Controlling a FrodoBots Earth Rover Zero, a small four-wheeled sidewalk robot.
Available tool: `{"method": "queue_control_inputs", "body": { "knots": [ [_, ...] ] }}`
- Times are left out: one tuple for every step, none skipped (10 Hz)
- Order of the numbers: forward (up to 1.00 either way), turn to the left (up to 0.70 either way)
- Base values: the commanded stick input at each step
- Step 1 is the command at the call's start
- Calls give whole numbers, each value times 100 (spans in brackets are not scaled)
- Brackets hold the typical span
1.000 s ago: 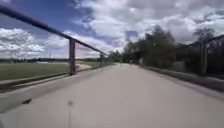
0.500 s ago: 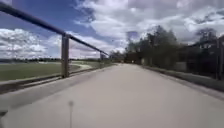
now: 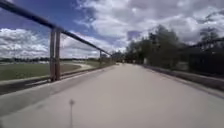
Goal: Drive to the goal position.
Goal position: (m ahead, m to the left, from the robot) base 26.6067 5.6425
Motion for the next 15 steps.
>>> {"method": "queue_control_inputs", "body": {
  "knots": [
    [100,0],
    [100,0],
    [100,0],
    [100,0],
    [100,0],
    [100,0],
    [100,0],
    [100,0],
    [100,0],
    [100,0],
    [100,0],
    [100,0],
    [100,0],
    [100,0],
    [100,0]
  ]
}}
